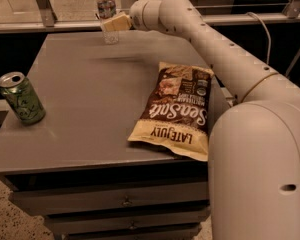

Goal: Pick water bottle

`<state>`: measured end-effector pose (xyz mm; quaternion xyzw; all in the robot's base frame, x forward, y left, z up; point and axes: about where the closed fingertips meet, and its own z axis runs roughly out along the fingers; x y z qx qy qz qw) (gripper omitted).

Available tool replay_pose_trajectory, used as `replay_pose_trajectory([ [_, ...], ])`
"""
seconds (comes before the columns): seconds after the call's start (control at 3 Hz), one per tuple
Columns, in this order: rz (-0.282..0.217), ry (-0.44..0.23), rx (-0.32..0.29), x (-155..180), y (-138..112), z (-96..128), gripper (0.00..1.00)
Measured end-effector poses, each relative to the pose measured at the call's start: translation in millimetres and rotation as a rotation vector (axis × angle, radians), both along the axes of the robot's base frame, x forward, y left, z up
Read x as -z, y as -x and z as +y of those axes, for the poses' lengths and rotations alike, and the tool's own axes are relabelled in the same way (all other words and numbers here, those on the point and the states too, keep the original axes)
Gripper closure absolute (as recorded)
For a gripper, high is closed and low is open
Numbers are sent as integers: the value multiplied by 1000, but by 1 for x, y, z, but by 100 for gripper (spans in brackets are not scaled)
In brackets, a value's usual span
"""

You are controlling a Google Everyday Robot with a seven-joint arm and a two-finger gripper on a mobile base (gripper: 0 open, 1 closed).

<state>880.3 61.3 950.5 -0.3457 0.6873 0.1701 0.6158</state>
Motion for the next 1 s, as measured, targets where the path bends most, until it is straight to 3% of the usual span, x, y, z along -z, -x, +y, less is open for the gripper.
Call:
replay_pose_trajectory([
  [1.0,26,6,-11,19,-48,38,3],
])
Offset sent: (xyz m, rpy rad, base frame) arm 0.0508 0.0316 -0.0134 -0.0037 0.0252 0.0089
